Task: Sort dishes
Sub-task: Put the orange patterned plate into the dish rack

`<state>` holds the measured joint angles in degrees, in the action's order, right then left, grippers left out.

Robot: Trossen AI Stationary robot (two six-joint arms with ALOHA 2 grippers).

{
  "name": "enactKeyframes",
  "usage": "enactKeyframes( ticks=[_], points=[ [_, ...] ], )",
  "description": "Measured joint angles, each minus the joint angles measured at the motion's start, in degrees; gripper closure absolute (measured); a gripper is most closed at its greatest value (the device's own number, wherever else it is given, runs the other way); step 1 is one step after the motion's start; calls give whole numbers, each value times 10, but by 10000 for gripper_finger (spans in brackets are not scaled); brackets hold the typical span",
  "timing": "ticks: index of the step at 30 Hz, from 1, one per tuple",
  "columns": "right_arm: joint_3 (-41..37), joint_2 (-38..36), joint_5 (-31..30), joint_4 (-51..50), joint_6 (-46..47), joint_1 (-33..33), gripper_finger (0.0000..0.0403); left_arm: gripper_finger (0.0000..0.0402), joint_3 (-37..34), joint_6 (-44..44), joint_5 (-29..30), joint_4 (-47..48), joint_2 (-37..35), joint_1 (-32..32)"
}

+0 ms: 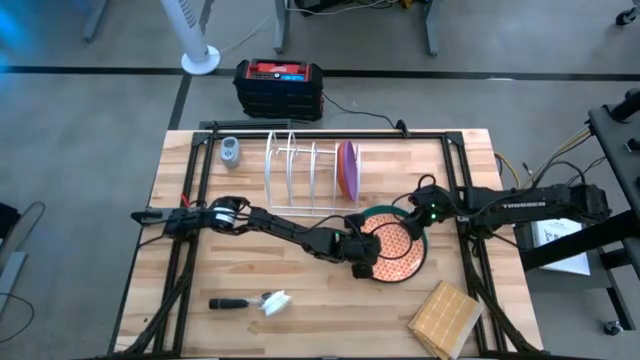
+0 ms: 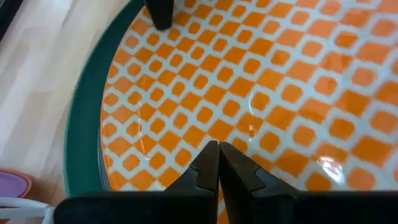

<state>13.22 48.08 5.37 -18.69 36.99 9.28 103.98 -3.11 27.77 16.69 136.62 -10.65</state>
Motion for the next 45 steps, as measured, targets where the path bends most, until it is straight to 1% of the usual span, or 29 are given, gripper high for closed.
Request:
enactKeyframes(
  ticks=[5,8,14,18,22,27,30,34,37,38,40,42,45],
  points=[
    [-1,-25,3,1,-5,0,394,401,0,0,2,-2,0,1],
    [7,-45,-1,-7,-9,0,401,401,0,0,18,-7,0,0],
    [31,-79,-19,-49,-23,-1,401,401,0,7,24,-12,-6,1],
    [47,-83,-36,-95,-32,-1,401,401,3,16,23,-11,-9,1],
    [60,-83,-39,-100,-47,-1,401,401,12,29,28,-11,-20,-1],
    [90,-86,-47,-107,-92,-12,401,401,12,39,28,-8,-46,-3],
    [109,-89,-73,-121,-107,-23,401,401,12,62,24,-6,-68,-3],
    [132,-90,-120,-144,-134,-48,401,402,3,83,-5,-5,-109,-3],
    [143,-90,-151,-143,-141,-72,401,401,-9,80,-9,11,-143,-3],
    [147,-89,-158,-143,-145,-80,401,401,-14,74,-19,12,-155,-3],
    [153,-89,-172,-144,-153,-95,401,402,-29,50,-57,10,-189,0],
    [164,-89,-185,-149,-165,-109,401,400,-46,16,-118,7,-219,5],
    [184,-89,-207,-157,-187,-127,402,391,-73,-41,-166,13,-253,14]
  ],
)
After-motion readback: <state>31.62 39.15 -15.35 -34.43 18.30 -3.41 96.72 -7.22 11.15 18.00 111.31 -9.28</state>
